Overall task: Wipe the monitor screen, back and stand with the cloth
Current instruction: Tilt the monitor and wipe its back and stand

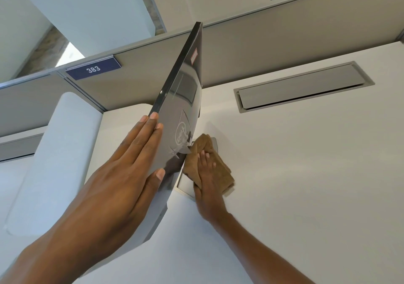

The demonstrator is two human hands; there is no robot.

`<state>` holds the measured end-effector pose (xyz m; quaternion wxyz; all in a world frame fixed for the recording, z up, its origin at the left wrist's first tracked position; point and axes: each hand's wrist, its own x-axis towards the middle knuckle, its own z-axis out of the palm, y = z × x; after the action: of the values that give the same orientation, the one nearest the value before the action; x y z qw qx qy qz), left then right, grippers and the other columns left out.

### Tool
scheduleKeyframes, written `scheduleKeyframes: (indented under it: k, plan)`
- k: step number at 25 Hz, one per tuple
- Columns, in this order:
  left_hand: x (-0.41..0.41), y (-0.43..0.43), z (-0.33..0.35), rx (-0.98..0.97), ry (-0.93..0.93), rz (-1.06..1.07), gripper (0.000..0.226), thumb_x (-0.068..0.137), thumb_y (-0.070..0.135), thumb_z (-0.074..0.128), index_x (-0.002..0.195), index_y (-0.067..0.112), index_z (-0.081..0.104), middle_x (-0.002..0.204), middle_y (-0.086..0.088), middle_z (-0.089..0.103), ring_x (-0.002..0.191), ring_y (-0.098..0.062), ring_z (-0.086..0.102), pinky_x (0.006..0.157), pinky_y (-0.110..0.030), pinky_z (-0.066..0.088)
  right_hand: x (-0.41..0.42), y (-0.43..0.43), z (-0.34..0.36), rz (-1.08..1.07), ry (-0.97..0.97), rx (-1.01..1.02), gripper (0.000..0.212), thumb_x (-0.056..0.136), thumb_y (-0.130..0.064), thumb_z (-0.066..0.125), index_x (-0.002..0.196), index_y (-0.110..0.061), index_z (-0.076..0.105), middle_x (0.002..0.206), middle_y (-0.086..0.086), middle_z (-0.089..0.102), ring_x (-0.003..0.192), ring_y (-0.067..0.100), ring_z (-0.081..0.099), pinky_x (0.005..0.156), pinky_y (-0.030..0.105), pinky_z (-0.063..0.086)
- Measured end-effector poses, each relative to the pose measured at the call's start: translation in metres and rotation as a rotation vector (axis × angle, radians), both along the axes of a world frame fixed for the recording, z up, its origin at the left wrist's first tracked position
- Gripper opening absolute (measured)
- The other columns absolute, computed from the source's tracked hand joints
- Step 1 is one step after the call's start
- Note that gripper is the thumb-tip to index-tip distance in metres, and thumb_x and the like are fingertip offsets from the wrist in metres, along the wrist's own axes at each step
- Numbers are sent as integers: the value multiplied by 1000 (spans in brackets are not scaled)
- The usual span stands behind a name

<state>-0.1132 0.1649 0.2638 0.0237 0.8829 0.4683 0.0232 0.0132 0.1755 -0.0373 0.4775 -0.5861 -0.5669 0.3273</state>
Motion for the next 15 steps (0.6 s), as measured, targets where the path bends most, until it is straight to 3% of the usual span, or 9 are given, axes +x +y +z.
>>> scheduleKeyframes:
  k: [3, 5, 10, 12, 15]
  plan:
    - [1, -1, 0, -21, -23, 13, 69, 108, 52, 25, 168, 25, 6, 174, 16, -6, 160, -4, -4, 128, -18, 3, 39, -11, -31, 56, -370, 35, 70, 102, -18, 36, 167, -18, 9, 176, -3, 3, 163, 23, 0, 127, 63, 11]
    - [1, -2, 0, -29, -30, 31, 70, 106, 52, 26, 168, 25, 6, 174, 17, -7, 159, -2, -6, 125, -23, 7, 58, -18, -33, 134, -468, 73, 65, 103, -24, 37, 166, -13, 21, 175, 0, 10, 163, 23, 2, 128, 60, 10]
    - [1, -1, 0, -27, -39, 31, 70, 106, 51, 28, 168, 25, 7, 174, 17, -7, 159, 0, -7, 124, -17, 2, 55, -53, -38, 308, -847, 202, 62, 101, -27, 47, 160, -9, 38, 169, 9, 32, 159, 26, 24, 129, 49, 9]
    - [1, -3, 1, -32, -43, 29, 70, 106, 52, 27, 168, 27, 5, 174, 18, -8, 159, -1, -7, 121, -21, 9, 34, -71, -50, 367, -917, 118, 73, 95, -30, 54, 161, -6, 35, 170, 12, 29, 159, 28, 22, 127, 47, 10]
    - [2, -3, 1, -23, -49, 17, 69, 107, 52, 27, 168, 28, 3, 173, 19, -10, 159, -1, -8, 120, -22, 10, 1, -67, -51, 375, -928, 32, 82, 96, -31, 53, 164, -3, 18, 174, 14, 12, 162, 31, 10, 127, 49, 9]
